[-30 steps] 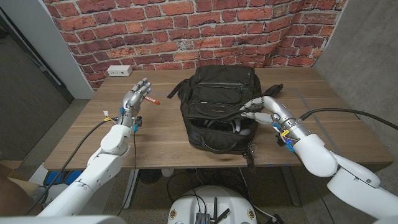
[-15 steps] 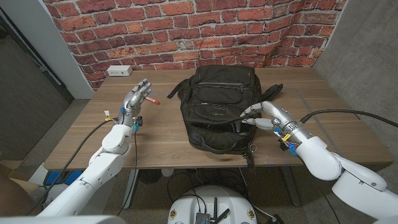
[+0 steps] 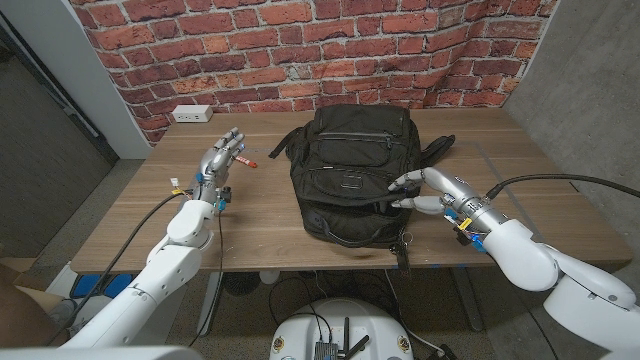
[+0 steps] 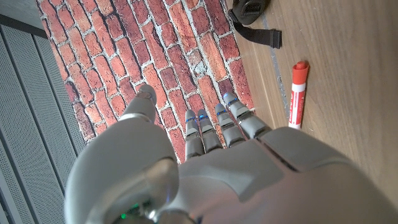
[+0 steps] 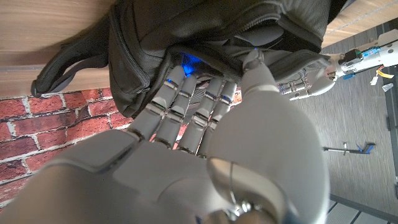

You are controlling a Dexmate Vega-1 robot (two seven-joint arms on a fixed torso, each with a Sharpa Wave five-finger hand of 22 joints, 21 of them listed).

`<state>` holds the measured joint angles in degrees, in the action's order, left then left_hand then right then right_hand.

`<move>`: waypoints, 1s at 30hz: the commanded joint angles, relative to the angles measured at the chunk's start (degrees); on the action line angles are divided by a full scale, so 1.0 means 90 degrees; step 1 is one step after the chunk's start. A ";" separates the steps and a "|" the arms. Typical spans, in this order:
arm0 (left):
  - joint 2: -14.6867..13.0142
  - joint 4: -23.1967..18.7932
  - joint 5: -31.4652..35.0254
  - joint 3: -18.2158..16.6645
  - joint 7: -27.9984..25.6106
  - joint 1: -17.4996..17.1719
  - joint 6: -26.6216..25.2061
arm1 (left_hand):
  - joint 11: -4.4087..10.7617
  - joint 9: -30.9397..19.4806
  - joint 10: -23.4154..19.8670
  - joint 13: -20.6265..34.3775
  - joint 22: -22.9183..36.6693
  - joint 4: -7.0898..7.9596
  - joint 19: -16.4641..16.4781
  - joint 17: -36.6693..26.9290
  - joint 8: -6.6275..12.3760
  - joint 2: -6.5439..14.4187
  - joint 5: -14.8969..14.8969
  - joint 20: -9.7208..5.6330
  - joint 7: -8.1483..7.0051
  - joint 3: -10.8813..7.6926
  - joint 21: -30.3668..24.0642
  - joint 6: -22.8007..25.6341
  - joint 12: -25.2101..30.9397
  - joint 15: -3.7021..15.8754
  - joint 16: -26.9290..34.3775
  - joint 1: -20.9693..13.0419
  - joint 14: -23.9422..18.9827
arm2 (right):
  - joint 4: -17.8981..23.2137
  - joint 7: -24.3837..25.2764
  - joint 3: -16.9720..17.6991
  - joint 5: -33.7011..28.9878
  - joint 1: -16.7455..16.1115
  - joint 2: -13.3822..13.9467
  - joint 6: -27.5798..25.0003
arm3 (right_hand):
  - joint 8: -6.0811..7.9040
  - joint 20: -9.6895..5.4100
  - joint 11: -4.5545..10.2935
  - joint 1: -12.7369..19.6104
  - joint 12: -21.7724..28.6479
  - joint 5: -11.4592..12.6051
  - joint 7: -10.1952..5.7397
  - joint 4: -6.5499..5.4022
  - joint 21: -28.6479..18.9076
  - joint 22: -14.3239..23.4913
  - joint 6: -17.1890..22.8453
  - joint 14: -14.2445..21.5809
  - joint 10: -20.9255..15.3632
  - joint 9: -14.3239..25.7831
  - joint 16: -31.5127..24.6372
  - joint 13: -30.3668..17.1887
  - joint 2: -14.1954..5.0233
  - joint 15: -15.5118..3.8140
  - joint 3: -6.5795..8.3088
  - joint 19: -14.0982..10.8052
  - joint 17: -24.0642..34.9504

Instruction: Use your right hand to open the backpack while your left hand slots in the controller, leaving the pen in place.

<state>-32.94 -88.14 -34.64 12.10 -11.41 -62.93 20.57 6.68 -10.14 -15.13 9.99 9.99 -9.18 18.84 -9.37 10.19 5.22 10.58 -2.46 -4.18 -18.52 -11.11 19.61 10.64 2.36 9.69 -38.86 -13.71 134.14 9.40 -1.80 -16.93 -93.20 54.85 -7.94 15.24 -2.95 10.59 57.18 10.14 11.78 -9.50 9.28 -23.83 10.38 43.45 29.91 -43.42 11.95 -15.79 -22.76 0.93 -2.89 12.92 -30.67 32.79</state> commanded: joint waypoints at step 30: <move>0.0092 0.0284 -0.0015 0.0126 0.0080 0.0275 0.0075 | 0.0001 -0.0013 -0.0005 0.0011 0.0013 -0.0012 -0.0019 0.0007 0.0027 0.0080 -0.0005 -0.0569 0.0023 -0.0060 -0.0017 0.0015 0.0018 0.0442 0.0015 0.0015 -0.0049 | -0.0217 -0.1905 0.1275 0.0517 -0.0227 0.0123 0.0691 | -0.0582 0.0244 -0.0345 -0.0535 -0.0037 -0.0156 -0.0122 -0.0230 0.1089 -0.0056 -0.2978 -0.2270 0.2986 -0.0125 0.0579 0.1023 0.0391 -0.0038 -0.0228 0.1093 -0.0870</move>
<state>-32.37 -86.23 -34.75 13.05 -10.94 -61.09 20.82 6.67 -10.15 -15.14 9.99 9.99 -9.49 18.85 -9.37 10.19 5.45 10.58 -2.46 -4.18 -18.82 -11.11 19.62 10.64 2.15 9.69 -38.62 -13.92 133.07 -3.31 6.31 -13.66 -94.95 56.62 -3.78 10.16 -0.84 7.66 53.24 9.52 10.58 -10.63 7.58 -14.33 9.85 17.42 9.98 -17.25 10.68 -10.58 -13.65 4.60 -2.18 10.78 -21.13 25.09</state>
